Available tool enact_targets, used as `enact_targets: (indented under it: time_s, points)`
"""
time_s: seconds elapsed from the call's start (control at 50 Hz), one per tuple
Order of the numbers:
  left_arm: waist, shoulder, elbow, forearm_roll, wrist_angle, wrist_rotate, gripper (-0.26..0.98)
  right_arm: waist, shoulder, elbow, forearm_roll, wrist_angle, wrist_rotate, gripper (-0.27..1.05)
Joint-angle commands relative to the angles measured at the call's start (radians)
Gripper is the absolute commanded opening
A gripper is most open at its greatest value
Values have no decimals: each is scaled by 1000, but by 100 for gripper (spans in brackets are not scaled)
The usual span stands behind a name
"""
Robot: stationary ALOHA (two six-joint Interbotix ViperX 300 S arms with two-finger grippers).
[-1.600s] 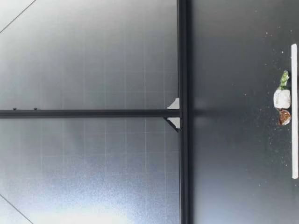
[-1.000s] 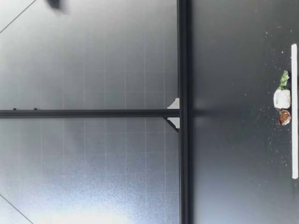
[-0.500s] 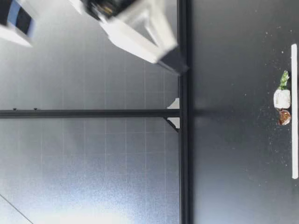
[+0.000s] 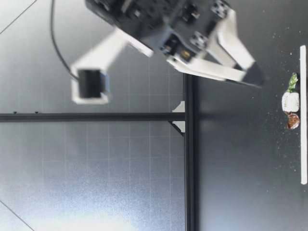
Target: Pick up the candy and unwrap it.
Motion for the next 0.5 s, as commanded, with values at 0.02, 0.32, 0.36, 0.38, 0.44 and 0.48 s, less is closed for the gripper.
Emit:
enact_targets:
  time_s: [0.02, 0.32, 0.36, 0.38, 0.44, 0.48]
  points:
    - [-2, 5, -8, -2, -9, 0, -10, -9, 11, -41, -2, 18, 3, 50]
    - [-2, 5, -5, -2, -9, -2, -10, -9, 61, -54, -2, 21, 5, 49]
    - [-2, 3, -5, -2, -9, -3, -10, -9, 69, -55, -2, 21, 5, 49]
    - [-3, 5, -5, -2, -9, -3, -10, -9, 72, -55, 0, 21, 5, 49]
    - [-2, 5, -5, -2, -9, -3, -10, -9, 81, -57, -2, 20, 5, 49]
    - [-3, 5, -5, -2, -9, -3, -10, -9, 87, -58, -2, 20, 6, 49]
